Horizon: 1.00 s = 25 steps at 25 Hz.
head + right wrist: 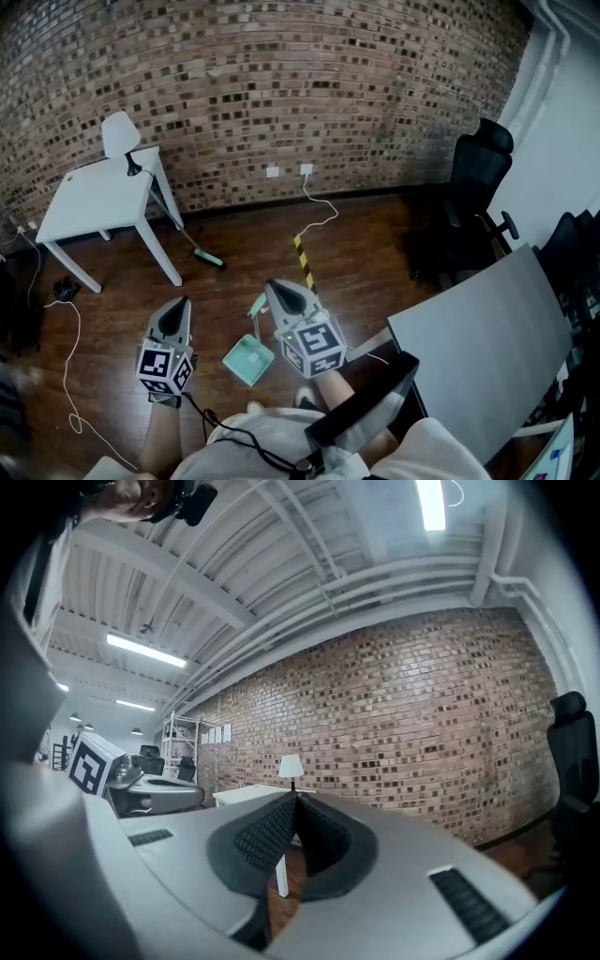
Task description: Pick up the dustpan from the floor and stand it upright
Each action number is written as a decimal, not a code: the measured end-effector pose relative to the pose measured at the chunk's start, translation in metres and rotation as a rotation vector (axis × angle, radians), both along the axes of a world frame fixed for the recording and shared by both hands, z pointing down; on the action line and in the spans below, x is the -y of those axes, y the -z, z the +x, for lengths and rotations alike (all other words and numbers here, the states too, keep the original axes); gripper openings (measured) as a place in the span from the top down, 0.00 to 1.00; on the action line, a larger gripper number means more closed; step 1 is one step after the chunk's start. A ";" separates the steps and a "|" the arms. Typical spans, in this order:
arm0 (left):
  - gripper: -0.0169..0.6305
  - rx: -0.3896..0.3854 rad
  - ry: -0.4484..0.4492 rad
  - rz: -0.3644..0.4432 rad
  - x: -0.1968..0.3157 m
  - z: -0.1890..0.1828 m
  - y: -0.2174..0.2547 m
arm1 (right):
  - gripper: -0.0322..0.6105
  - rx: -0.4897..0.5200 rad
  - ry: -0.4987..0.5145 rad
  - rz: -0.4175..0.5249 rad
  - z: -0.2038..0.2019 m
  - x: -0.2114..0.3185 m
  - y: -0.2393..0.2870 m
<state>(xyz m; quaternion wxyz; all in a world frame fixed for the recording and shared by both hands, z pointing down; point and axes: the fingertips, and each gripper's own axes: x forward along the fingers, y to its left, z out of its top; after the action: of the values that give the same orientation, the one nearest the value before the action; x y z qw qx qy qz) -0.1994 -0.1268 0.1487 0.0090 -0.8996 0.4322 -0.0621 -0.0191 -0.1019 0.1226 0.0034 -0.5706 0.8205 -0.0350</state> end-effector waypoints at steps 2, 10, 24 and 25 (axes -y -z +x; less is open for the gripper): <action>0.97 0.000 -0.014 0.003 -0.003 -0.002 0.000 | 0.95 0.014 -0.019 0.007 -0.001 -0.004 0.004; 0.97 -0.014 -0.036 0.007 -0.050 0.003 0.004 | 0.95 0.051 -0.033 -0.007 0.007 -0.058 0.001; 0.97 0.032 -0.011 -0.012 -0.275 0.073 -0.032 | 0.95 0.070 -0.020 -0.031 0.097 -0.283 -0.018; 0.97 0.036 -0.007 -0.013 -0.293 0.076 -0.034 | 0.95 0.070 -0.016 -0.037 0.101 -0.300 -0.021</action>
<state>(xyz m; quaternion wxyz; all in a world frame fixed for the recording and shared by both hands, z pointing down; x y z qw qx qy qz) -0.1231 0.1660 0.1831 0.0111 -0.8999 0.4284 -0.0809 0.0818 0.1978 0.1436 0.0221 -0.5756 0.8144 -0.0700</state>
